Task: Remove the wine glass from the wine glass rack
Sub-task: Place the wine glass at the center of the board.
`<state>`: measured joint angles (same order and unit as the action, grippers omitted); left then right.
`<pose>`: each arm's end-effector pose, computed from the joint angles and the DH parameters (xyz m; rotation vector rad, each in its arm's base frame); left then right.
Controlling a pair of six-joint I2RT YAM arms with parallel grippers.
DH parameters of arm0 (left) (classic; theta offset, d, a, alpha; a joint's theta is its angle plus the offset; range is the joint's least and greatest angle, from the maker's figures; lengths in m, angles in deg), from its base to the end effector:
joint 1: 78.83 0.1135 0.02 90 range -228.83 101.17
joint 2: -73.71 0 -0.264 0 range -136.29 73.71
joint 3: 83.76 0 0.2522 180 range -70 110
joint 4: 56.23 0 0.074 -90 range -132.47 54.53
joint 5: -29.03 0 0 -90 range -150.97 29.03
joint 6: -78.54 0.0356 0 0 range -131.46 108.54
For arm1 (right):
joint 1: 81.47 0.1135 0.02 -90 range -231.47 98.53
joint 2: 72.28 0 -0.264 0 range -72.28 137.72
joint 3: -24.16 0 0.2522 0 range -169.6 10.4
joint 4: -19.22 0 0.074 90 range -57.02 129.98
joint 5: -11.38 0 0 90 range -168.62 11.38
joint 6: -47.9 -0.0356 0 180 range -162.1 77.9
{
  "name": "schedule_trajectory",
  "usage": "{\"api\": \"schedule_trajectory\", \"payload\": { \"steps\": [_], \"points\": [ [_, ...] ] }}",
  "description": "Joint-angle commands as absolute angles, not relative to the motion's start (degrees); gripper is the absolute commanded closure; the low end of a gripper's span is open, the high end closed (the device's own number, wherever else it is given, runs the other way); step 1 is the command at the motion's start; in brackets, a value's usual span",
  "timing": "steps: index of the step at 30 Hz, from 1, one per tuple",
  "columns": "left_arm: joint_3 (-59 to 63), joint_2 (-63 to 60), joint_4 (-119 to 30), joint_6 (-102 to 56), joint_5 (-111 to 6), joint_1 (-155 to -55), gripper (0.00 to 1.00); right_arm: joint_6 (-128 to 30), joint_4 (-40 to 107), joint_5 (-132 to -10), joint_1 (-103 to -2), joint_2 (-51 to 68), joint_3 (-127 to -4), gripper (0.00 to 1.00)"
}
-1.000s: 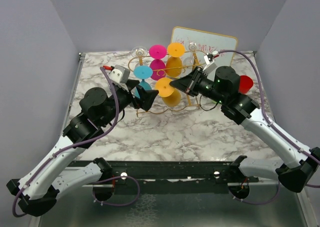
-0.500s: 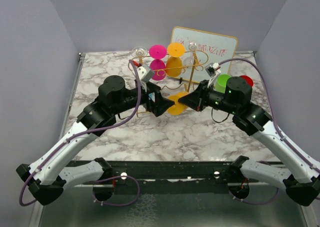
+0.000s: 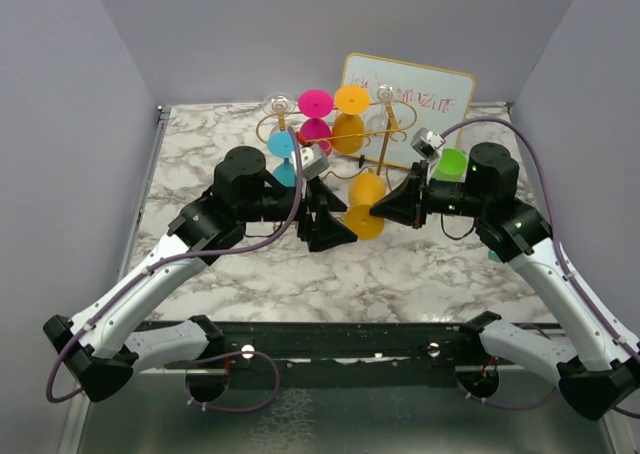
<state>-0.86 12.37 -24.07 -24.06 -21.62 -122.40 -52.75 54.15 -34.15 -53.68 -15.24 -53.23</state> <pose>0.1494 -0.1733 0.4192 1.0095 1.6144 -1.2893 0.1733 0.1195 0.3977 -0.8410 1.7159 1.1671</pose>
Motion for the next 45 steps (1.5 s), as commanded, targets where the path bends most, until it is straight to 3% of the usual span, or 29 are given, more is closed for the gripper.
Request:
{"api": "schedule_trajectory", "payload": {
  "steps": [1,9,18,28,32,35,43,45],
  "points": [
    [-0.92,10.58,-23.64,-24.23,-16.68,-122.07,0.21,-49.06,53.71,-26.73,-53.7,-17.82,-54.18,1.0],
    [-0.16,9.45,-23.4,-24.84,-18.31,-122.07,0.28,-48.98,54.2,-23.89,-53.7,-17.88,-53.94,0.99],
    [0.75,7.26,-24.48,-26.37,-13.77,-122.07,0.57,-50.57,52.43,-23.45,-53.7,-17.72,-53.38,0.99],
    [0.57,7.77,-26.77,-28.16,-16.11,-122.07,0.59,-49.88,52.49,-21.04,-53.7,-17.09,-53.03,0.99],
    [0.3,8.33,-26.82,-28.12,-16.46,-122.09,0.65,-50.28,52.18,-21.01,-53.7,-17.0,-52.62,0.99],
    [-0.12,9.04,-26.13,-27.01,-17.67,-122.07,0.71,-51.23,51.19,-20.56,-53.7,-17.08,-52.08,1.0],
    [0.05,9.48,-25.68,-25.75,-18.48,-122.12,0.99,-51.54,50.97,-21.04,-53.7,-17.24,-51.52,0.99],
    [0.0,9.12,-25.72,-25.88,-18.32,-122.07,1.0,-51.97,50.63,-21.43,-53.7,-17.42,-51.39,0.99]
  ]
}}
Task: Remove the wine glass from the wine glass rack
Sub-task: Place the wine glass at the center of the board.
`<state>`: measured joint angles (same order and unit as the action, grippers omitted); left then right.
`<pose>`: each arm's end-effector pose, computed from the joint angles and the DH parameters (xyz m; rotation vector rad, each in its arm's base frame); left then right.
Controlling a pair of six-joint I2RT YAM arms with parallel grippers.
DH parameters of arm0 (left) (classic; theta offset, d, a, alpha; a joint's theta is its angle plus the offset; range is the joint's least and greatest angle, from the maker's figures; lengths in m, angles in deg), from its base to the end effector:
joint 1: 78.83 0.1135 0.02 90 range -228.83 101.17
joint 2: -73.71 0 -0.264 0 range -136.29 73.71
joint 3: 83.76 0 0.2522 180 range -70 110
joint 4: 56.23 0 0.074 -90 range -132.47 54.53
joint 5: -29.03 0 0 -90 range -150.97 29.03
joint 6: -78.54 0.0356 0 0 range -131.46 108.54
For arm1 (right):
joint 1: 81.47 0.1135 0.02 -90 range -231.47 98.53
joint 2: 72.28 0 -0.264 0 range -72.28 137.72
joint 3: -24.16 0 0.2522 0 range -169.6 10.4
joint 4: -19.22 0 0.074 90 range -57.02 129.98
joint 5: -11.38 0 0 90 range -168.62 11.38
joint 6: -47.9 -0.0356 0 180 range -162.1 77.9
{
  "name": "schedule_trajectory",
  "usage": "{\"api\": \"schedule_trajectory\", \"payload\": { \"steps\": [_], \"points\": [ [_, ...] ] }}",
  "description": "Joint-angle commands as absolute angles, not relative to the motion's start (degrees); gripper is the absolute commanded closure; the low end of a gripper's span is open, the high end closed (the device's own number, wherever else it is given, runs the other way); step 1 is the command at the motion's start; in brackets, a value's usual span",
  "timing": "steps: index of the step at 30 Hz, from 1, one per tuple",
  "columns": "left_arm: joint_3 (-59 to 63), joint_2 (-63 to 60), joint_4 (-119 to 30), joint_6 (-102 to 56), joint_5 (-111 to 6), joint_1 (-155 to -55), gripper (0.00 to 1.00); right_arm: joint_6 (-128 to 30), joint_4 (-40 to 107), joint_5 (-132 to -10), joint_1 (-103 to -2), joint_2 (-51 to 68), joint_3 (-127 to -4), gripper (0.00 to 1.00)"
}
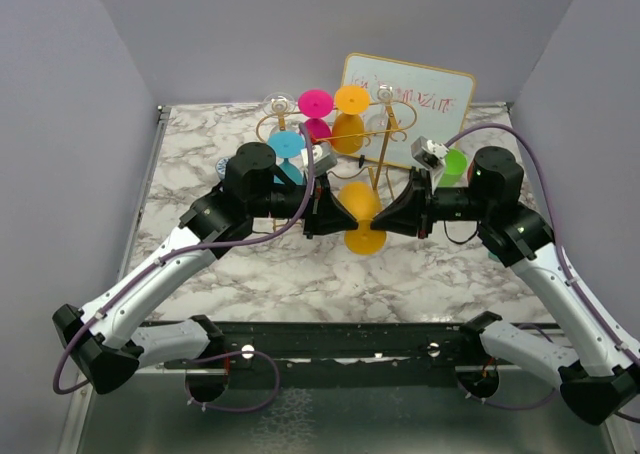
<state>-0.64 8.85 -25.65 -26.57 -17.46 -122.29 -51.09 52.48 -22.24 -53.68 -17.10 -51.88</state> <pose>0.1609 -0.1862 0.4102 1.0343 1.6560 -1.3791 0.1600 0.1178 0.3999 -1.0188 1.5862 1.3197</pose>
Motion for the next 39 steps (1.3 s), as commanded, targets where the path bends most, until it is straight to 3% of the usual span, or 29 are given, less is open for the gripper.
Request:
{"api": "schedule_trajectory", "payload": {
  "steps": [1,2,4,5,9,15,19,21,24,32,35,39],
  "points": [
    [-0.04,8.97,-25.68,-25.95,-18.14,-122.07,1.0,-51.95,50.58,-21.56,-53.7,-17.51,-51.43,0.99],
    [-0.04,8.94,-25.68,-26.0,-18.06,-122.07,0.98,-51.99,50.52,-21.65,-53.66,-17.56,-51.39,0.99],
    [-0.17,8.84,-25.57,-26.18,-17.95,-122.07,0.66,-52.18,50.4,-21.61,-53.68,-17.61,-51.47,0.99],
    [-0.28,8.77,-25.63,-26.29,-17.75,-122.07,0.6,-52.32,50.32,-21.42,-53.7,-17.54,-51.55,0.99],
    [-0.14,8.0,-25.71,-26.72,-15.82,-122.07,0.54,-52.89,49.9,-20.79,-53.7,-17.52,-51.73,1.0],
    [0.02,6.85,-25.8,-26.84,-15.74,-122.08,0.58,-53.81,49.26,-20.97,-53.7,-17.61,-51.92,0.99],
    [0.22,6.84,-25.95,-26.78,-16.43,-122.07,0.79,-54.07,49.17,-20.79,-53.7,-17.48,-51.85,0.99],
    [0.14,7.18,-26.03,-26.65,-17.55,-122.07,0.97,-53.84,49.48,-20.86,-53.7,-17.35,-51.74,0.99],
    [-0.07,7.6,-26.34,-26.17,-17.37,-122.07,1.0,-53.88,49.91,-21.07,-53.7,-17.11,-51.75,0.97],
    [-2.51,9.17,-28.84,-23.95,-12.8,-122.07,1.0,-58.11,50.55,-26.25,-53.69,-15.79,-52.46,0.46],
    [-3.55,10.27,-28.93,-21.45,-10.51,-122.11,1.0,-60.08,50.39,-31.91,-53.98,-16.28,-53.02,0.37],
    [-5.76,13.74,-29.77,-16.95,-6.08,-122.09,1.0,-63.32,50.4,-30.66,-57.8,-14.91,-55.01,0.34]
  ]
}}
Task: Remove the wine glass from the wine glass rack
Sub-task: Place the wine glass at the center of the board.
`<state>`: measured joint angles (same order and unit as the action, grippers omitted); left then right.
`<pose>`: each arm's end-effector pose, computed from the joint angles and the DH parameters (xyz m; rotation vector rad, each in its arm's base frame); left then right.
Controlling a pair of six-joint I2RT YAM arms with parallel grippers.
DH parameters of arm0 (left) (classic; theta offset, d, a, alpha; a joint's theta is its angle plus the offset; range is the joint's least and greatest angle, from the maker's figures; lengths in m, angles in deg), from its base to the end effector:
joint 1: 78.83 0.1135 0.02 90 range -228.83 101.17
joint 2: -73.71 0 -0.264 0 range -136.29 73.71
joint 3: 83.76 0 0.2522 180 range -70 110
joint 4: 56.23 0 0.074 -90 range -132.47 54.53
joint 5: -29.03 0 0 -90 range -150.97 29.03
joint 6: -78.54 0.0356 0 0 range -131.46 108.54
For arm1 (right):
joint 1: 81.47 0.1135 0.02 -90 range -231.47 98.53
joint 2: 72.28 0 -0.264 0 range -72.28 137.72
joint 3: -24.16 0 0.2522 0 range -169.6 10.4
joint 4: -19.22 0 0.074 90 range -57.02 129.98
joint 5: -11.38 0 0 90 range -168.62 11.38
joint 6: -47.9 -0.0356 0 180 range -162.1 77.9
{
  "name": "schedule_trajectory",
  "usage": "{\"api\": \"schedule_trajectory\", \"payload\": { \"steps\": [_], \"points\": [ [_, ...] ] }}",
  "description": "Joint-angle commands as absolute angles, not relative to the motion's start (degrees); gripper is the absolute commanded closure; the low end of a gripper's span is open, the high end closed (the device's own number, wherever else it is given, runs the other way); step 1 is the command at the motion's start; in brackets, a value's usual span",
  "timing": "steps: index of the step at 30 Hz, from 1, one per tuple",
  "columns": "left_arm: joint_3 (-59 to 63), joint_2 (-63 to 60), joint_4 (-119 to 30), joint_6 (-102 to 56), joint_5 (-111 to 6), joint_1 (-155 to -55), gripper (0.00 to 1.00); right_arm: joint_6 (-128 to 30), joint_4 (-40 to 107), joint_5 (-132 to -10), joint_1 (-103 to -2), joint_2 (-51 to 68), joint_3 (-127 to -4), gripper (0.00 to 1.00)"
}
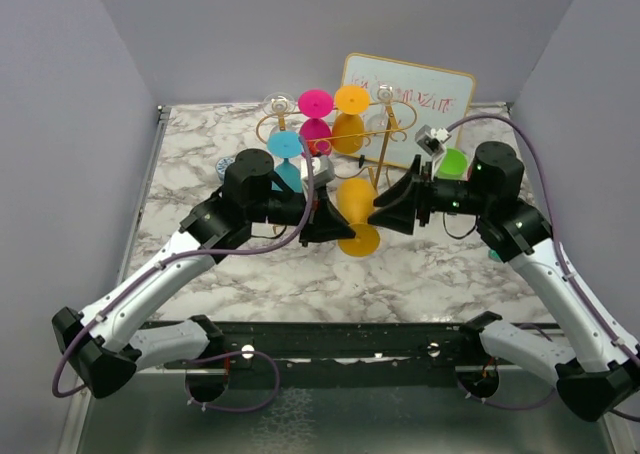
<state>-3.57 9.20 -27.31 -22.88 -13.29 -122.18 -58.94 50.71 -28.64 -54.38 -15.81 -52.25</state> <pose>0.1598 -0.1870 0.3975 1.1312 1.6003 -1.3996 0.1711 0.1182 0.4002 -0.8283 1.7016 1.3046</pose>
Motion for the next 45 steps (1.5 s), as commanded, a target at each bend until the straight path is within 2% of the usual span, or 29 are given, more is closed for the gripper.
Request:
{"api": "schedule_trajectory", "payload": {
  "steps": [1,3,7,13,21,26,31,39,45],
  "points": [
    [-6.55,14.94,-29.98,-15.34,-5.53,-122.15,1.0,-64.94,49.47,-27.66,-60.13,-14.22,-54.94,0.34],
    [-8.06,17.67,-30.3,-12.52,-5.25,-122.2,1.0,-70.47,44.39,-20.88,-65.59,-13.02,-52.45,0.34],
    [-9.87,21.66,-31.13,-8.76,-1.85,-122.24,1.0,-85.46,24.03,-8.9,-73.79,-12.01,-44.41,0.32],
    [-10.01,22.04,-32.36,-8.55,1.96,-122.2,1.0,-85.9,23.22,-6.26,-74.09,-11.24,-43.9,0.3],
    [-9.97,21.11,-34.08,-9.0,5.05,-122.25,1.0,-100.37,1.71,-1.03,-74.09,-12.21,-38.89,0.3],
    [-10.02,19.03,-40.28,-11.25,7.57,-122.45,1.0,-101.64,-0.71,0.92,-74.09,-12.22,-38.55,0.31],
    [-9.76,16.89,-42.09,-11.27,8.45,-122.72,1.0,-107.33,-6.57,2.67,-73.87,-12.74,-38.71,0.37],
    [-10.03,15.85,-44.97,-11.28,10.64,-123.13,1.0,-108.83,-6.83,3.9,-73.33,-13.83,-38.73,0.5],
    [-11.23,16.6,-45.98,-11.28,10.71,-123.13,1.0,-115.22,-14.18,4.26,-72.98,-14.01,-38.57,0.58]
  ]
}}
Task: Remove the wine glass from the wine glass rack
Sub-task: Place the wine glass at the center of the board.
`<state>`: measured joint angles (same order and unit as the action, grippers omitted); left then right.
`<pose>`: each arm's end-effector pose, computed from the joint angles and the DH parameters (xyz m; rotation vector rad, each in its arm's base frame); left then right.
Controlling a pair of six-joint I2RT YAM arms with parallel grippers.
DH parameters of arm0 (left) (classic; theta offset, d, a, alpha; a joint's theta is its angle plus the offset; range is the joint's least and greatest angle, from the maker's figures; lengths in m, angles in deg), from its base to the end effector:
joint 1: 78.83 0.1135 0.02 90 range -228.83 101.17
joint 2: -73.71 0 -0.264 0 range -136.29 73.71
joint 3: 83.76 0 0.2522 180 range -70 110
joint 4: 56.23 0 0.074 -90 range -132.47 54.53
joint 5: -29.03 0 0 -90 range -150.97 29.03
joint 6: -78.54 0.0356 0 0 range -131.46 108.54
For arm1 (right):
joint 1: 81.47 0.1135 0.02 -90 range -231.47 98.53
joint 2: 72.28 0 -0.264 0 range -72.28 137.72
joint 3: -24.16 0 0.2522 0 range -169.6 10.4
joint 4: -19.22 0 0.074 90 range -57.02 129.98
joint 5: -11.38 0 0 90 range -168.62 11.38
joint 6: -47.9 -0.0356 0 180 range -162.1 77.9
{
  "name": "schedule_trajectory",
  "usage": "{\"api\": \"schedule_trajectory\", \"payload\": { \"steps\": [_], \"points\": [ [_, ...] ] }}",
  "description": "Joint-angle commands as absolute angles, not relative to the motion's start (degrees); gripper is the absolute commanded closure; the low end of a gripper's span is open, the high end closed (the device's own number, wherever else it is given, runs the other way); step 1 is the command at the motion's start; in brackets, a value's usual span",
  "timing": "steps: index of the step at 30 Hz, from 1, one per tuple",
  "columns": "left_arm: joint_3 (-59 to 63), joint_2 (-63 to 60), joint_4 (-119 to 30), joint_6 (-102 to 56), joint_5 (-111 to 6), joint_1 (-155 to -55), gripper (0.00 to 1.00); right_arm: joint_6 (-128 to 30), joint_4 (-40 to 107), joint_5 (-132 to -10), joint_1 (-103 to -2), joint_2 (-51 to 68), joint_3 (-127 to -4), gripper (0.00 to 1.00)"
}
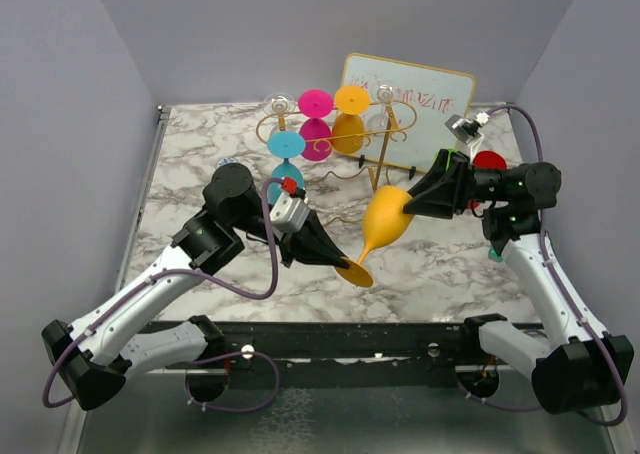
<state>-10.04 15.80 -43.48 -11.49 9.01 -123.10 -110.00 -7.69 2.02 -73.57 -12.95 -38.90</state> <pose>0.1259 -0.1695 0.4105 1.5108 0.9236 -1.4901 0.1989 0.0631 0.3976 -0.7812 1.5935 1.7290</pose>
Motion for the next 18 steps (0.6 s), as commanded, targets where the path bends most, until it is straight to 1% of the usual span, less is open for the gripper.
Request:
{"api": "schedule_trajectory", "payload": {
  "steps": [1,6,11,18],
  "points": [
    [-11.34,16.72,-45.94,-11.28,10.67,-123.13,1.0,-116.56,-15.81,4.26,-72.95,-13.93,-38.62,0.59],
    [-10.58,16.84,-42.57,-8.33,9.79,-123.13,1.0,-122.74,-22.49,4.0,-72.88,-14.33,-38.62,0.67],
    [-10.36,16.38,-39.24,-6.79,8.96,-123.13,1.0,-124.08,-22.55,3.91,-72.86,-14.53,-39.16,0.76],
    [-10.09,16.87,-36.56,-4.9,8.52,-123.13,1.0,-125.97,-23.63,3.87,-72.77,-14.97,-39.79,0.96]
  ]
}}
